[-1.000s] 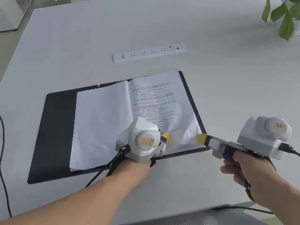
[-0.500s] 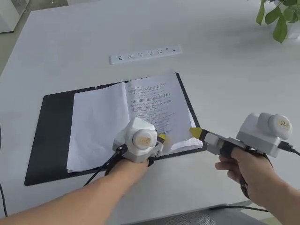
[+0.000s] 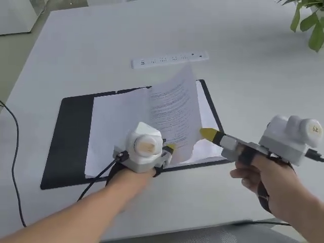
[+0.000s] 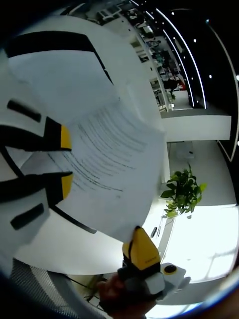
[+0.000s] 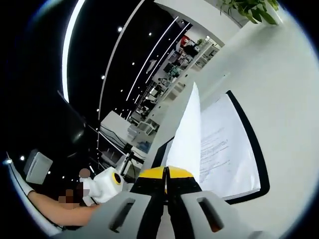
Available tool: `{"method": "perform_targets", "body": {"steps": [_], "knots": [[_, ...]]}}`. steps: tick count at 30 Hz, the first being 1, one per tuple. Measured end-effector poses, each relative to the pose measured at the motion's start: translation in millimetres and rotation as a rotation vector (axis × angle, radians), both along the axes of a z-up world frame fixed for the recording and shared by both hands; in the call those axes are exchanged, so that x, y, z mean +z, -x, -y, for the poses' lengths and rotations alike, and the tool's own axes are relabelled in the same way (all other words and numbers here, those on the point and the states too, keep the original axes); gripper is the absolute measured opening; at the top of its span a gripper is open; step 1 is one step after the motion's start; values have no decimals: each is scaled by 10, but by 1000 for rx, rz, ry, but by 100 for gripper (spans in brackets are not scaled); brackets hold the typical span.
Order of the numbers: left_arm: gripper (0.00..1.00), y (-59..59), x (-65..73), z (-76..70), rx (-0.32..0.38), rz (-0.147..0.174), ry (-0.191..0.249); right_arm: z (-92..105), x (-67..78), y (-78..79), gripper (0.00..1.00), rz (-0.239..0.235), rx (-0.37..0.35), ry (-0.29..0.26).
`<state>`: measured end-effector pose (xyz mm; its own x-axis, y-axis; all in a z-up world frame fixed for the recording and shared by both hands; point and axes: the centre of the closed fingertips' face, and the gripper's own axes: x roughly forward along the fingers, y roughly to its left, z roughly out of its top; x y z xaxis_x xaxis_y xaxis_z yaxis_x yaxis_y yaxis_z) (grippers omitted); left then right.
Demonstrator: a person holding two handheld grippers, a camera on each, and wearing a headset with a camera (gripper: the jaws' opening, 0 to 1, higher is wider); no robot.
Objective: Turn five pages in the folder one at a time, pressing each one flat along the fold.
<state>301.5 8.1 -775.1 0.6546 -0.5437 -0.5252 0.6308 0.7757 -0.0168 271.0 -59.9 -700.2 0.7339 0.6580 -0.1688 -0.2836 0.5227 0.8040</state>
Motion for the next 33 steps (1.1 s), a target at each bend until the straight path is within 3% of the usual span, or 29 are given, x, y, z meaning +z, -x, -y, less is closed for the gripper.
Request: {"method": "perform_targets", "body": {"steps": [5,10,19,24,33], "knots": [[15,18,208,-199,36,27,37,-242,154,14,0,32,48,-24],[15,57,418,-494,79,59,59,-575,293,-3,0,60,102,-51],[14,145,616,-1062,158,92,74,-1214,443,66,0,78,189,-62],[14,204,675,-1345,196,103,72,-1513,445,76,0,75,226,-59],[14,299,634,-1794,258,95,72,-1916,263,45,0,28,265,-26]]}}
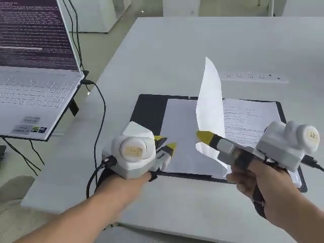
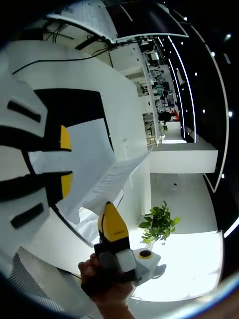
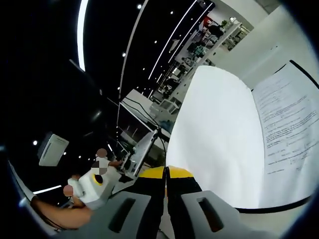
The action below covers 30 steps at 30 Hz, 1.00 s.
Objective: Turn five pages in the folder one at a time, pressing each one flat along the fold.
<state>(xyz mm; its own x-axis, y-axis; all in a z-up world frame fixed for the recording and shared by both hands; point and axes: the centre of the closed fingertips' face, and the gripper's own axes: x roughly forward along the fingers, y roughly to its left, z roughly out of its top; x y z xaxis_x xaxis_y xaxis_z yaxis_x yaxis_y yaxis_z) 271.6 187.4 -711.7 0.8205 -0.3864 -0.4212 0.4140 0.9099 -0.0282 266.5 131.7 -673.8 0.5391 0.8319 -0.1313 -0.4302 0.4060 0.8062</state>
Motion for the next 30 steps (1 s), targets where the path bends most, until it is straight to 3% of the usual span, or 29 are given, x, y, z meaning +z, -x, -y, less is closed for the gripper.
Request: {"method": "perform_targets", "body": {"steps": [9,14,21,30], "knots": [[13,68,-111,-388,59,-23,5,-424,-265,-39,0,-51,56,56],[13,123,-187,-542,85,-40,5,-574,-507,-144,0,-83,87,87],[13,190,-326,-640,93,-71,1,-674,-836,-148,0,-129,97,139],[12,242,-445,-624,90,-101,2,-740,-1158,-140,0,-178,101,189]]}}
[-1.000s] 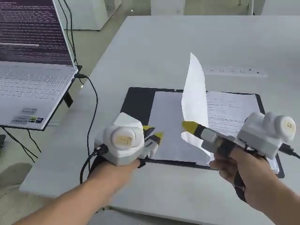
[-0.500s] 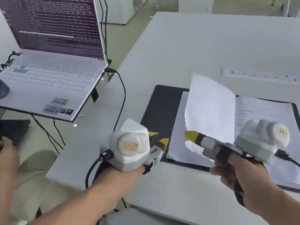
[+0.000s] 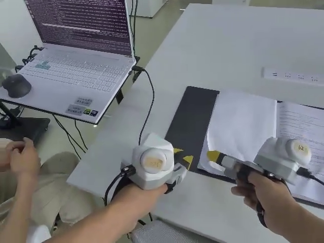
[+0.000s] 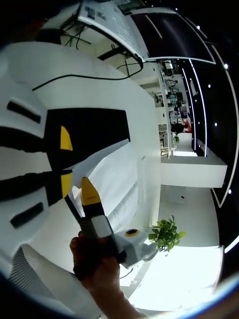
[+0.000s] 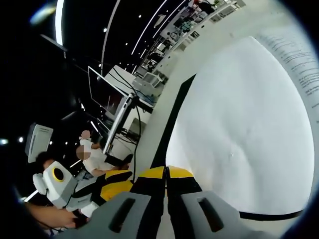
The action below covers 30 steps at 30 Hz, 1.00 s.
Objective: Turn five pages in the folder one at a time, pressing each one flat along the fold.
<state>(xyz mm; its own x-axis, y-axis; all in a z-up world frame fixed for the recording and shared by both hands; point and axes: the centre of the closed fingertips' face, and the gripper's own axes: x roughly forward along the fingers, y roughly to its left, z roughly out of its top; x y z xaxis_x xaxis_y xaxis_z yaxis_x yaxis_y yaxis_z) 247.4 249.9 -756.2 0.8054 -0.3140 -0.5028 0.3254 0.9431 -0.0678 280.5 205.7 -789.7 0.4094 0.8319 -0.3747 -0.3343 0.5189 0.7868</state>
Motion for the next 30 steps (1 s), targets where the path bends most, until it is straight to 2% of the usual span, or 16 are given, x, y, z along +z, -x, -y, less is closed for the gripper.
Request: {"method": "perform_targets", "body": {"steps": [9,13,16,20,23,25,30], "knots": [[12,6,-63,-1,0,-19,-7,-54,-194,51,0,-39,7,34],[12,-20,-70,10,-7,-21,-13,-38,-165,73,1,-34,8,22],[12,-44,-91,36,-13,-27,-17,-20,-120,93,7,-30,10,4],[12,-86,-115,125,-38,-33,-25,51,1,120,12,-35,5,-48],[12,-154,-152,240,-62,-37,-28,274,94,45,11,3,-22,-42],[12,-190,-187,325,-81,-43,-31,422,128,-35,9,7,-44,-48],[12,-300,-320,595,-131,-54,-38,986,188,-372,8,20,-155,-38]]}}
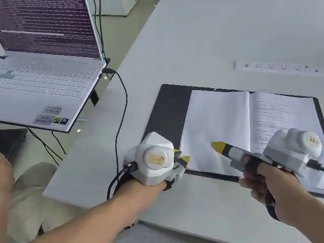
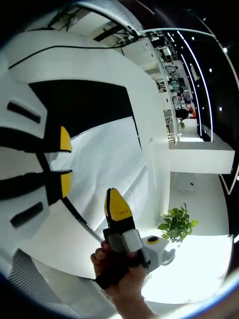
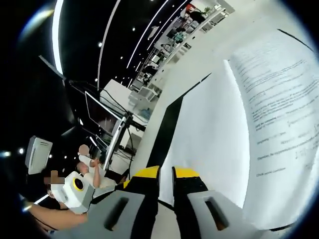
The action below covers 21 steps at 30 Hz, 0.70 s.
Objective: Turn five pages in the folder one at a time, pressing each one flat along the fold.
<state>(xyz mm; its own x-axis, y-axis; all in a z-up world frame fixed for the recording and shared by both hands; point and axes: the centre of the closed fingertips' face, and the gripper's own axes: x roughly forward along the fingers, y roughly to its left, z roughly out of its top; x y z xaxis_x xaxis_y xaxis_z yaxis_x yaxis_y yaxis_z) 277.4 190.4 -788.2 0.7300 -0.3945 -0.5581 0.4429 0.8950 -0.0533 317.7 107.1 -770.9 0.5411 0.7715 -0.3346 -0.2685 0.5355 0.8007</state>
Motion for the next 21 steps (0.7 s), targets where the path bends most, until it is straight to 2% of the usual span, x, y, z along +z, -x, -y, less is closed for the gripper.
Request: {"method": "perform_targets", "body": {"steps": [6,9,12,13,15,17,18,21], "knots": [[12,-85,-143,118,-5,-17,-10,426,20,-266,7,4,-55,10],[11,-98,-254,105,11,-38,-32,579,29,-437,7,0,-70,16],[10,-72,-329,68,28,-54,-54,644,44,-571,5,-2,-75,22],[9,-69,-308,53,39,-37,-52,656,45,-626,4,1,-71,27],[9,-74,-313,45,48,-38,-54,685,53,-717,2,1,-79,24],[9,-74,-323,49,33,-22,-92,710,52,-820,1,-6,-97,9],[9,-71,-327,54,28,-16,-98,717,43,-862,0,-13,-106,2],[9,-71,-325,38,42,-10,-79,701,26,-963,0,-32,-121,-8]]}}
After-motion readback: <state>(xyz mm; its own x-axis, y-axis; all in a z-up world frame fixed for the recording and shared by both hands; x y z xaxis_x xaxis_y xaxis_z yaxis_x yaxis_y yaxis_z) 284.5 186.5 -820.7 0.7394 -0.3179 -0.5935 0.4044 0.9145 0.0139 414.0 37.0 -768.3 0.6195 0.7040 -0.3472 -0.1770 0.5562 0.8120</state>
